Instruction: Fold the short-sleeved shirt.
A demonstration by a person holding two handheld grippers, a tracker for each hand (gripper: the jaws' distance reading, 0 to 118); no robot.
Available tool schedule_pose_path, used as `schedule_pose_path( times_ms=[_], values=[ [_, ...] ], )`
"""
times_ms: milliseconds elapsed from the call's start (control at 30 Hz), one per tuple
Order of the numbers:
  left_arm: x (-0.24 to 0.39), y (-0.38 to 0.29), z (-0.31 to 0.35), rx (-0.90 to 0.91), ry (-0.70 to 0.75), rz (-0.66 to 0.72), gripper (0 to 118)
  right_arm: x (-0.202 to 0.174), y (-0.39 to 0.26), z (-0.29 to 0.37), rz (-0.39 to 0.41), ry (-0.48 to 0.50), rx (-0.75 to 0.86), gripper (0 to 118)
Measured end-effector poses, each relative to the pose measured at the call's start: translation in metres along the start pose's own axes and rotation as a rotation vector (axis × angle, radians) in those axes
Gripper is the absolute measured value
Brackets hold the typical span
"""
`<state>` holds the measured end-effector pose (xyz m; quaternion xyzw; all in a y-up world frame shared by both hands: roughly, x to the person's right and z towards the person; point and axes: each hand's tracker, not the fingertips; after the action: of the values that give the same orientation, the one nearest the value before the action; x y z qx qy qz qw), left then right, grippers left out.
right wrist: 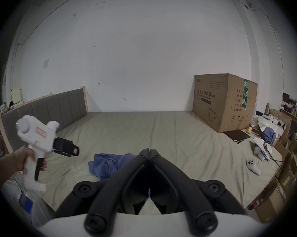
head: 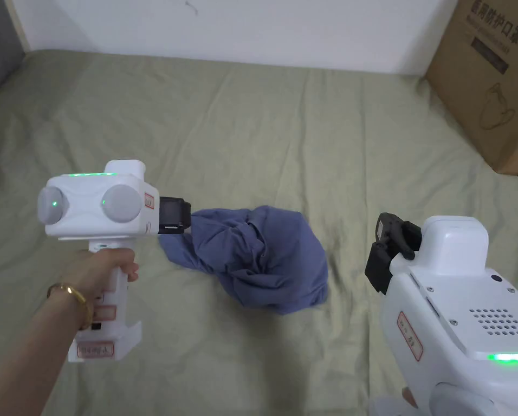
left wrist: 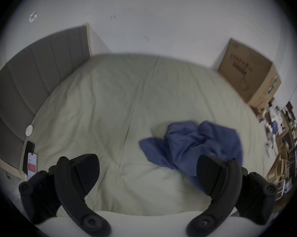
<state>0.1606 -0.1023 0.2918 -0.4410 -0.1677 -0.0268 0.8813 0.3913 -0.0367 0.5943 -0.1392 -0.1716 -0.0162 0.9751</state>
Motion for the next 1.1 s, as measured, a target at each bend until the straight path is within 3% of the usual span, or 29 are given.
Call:
schedule_pose_path(
  times_ms=[267,367,400,433,467,500,533,567,600,700,733,767,800,833,867,967,1100],
  values=[
    [0.018,0.005,-0.106,-0.245,0.083,-0.008,110,0.019,-0.019,-0.030,-0.024,-0.059,-0.119,0],
    [0.026,0.001,-0.122,-0.280,0.081,-0.029,82,0.025,-0.026,-0.040,-0.036,-0.074,-0.151,0],
    [0.029,-0.004,-0.125,-0.326,0.064,-0.047,61,0.026,-0.027,-0.043,-0.038,-0.077,-0.160,0],
    [0.032,-0.007,-0.128,-0.352,0.031,-0.046,49,0.027,-0.028,-0.046,-0.039,-0.078,-0.165,0],
    [0.034,-0.009,-0.124,-0.313,0.053,-0.045,44,0.027,-0.028,-0.047,-0.038,-0.080,-0.168,0],
    [0.032,-0.007,-0.120,-0.293,0.050,-0.058,18,0.027,-0.028,-0.048,-0.037,-0.081,-0.169,0],
    [0.034,-0.008,-0.115,-0.298,0.054,-0.074,1,0.027,-0.028,-0.049,-0.036,-0.084,-0.170,0],
    [0.033,-0.007,-0.109,-0.272,0.092,-0.104,1,0.027,-0.027,-0.051,-0.037,-0.085,-0.172,0],
    [0.028,-0.006,-0.099,-0.270,0.010,-0.079,1,0.027,-0.026,-0.055,-0.043,-0.081,-0.180,0],
    [0.020,-0.007,-0.076,-0.183,-0.010,-0.066,1,0.029,-0.021,-0.071,-0.051,-0.065,-0.247,1],
    [0.017,-0.007,-0.065,-0.150,-0.018,-0.044,1,0.032,-0.020,-0.081,-0.065,-0.036,-0.285,12],
    [0.011,-0.004,-0.057,-0.115,-0.039,-0.019,1,0.035,-0.019,-0.090,-0.081,-0.017,-0.324,35],
    [0.008,-0.003,-0.045,-0.081,-0.060,0.007,1,0.039,-0.018,-0.102,-0.092,0.009,-0.372,74],
    [0.006,-0.002,-0.034,-0.053,-0.076,0.033,1,0.042,-0.018,-0.116,-0.101,0.022,-0.446,96],
    [0.004,-0.003,-0.023,-0.030,-0.085,0.054,1,0.043,-0.020,-0.129,-0.112,0.012,-0.475,106],
    [-0.004,-0.003,-0.007,0.009,-0.100,0.070,1,0.047,-0.027,-0.161,-0.107,0.007,-0.591,112],
    [-0.015,-0.005,0.001,0.021,-0.100,0.099,1,0.049,-0.059,-0.199,-0.062,0.009,-0.825,112]
  ],
)
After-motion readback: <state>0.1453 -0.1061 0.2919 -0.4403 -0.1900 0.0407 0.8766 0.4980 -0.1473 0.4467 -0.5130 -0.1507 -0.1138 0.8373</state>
